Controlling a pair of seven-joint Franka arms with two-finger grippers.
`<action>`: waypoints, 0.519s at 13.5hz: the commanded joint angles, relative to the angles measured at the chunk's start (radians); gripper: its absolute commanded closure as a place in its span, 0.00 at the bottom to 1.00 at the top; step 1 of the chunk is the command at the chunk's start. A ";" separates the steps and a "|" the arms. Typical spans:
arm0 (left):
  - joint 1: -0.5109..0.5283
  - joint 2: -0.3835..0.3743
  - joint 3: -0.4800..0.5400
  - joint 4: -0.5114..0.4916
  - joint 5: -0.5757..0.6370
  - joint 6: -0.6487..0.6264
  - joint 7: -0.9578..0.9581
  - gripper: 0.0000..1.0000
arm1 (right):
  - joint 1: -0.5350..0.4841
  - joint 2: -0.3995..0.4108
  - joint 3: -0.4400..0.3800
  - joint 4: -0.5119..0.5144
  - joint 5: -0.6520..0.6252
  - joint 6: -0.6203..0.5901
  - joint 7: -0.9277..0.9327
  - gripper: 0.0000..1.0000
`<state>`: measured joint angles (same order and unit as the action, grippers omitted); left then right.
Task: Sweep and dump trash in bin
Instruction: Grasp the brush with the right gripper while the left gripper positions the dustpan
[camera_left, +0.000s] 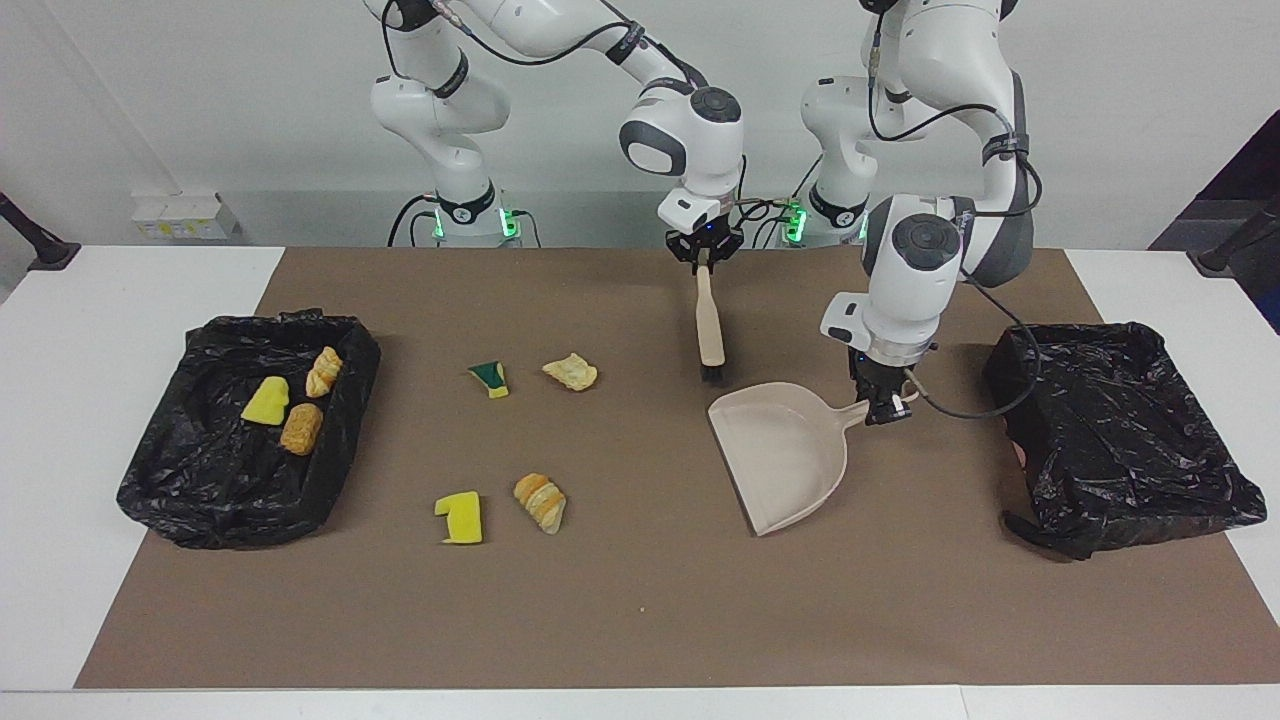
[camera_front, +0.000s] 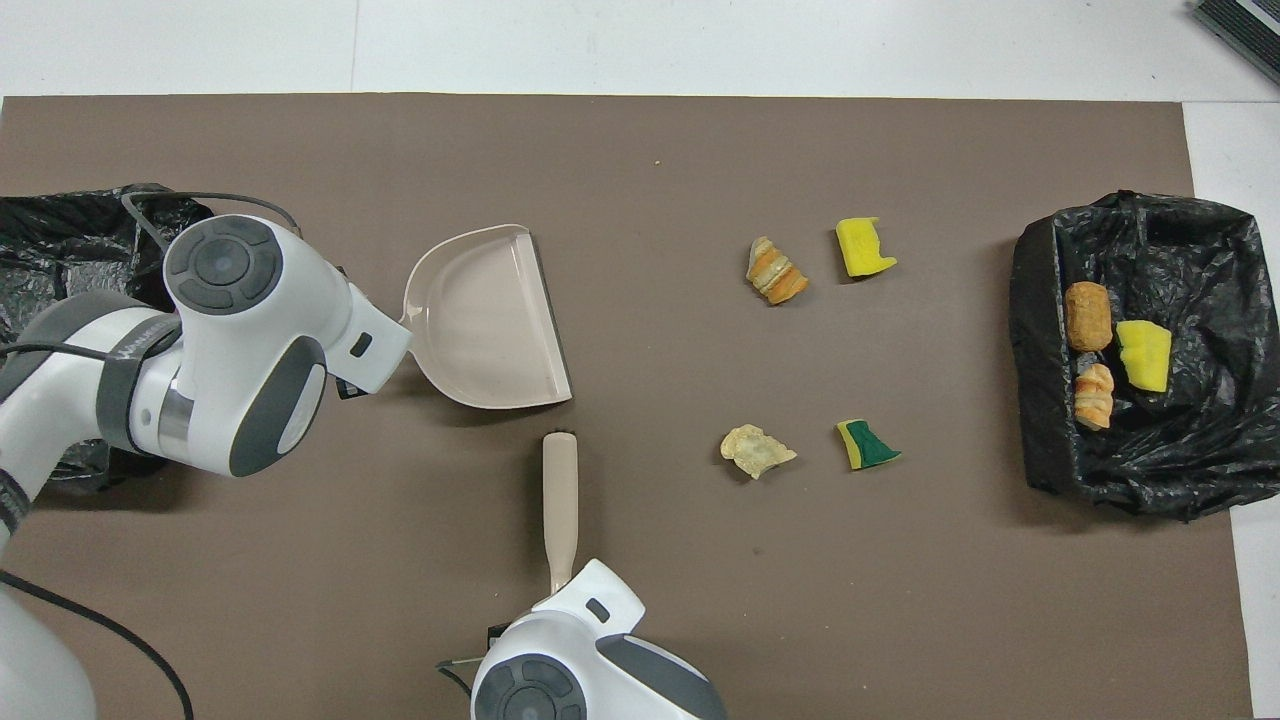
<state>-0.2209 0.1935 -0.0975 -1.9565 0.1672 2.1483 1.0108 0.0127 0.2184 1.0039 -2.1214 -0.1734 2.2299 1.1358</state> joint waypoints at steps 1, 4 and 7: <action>-0.055 -0.040 0.013 -0.022 0.008 -0.054 -0.017 1.00 | -0.017 -0.100 -0.028 -0.017 -0.017 -0.080 0.042 1.00; -0.087 -0.081 0.013 -0.093 0.008 -0.018 -0.060 1.00 | -0.020 -0.164 -0.082 -0.018 0.002 -0.186 0.042 1.00; -0.129 -0.115 0.012 -0.140 0.008 -0.028 -0.104 1.00 | -0.019 -0.229 -0.172 -0.020 0.063 -0.306 0.004 1.00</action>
<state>-0.3114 0.1425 -0.0992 -2.0187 0.1672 2.1105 0.9477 0.0026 0.0600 0.8695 -2.1225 -0.1576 1.9738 1.1500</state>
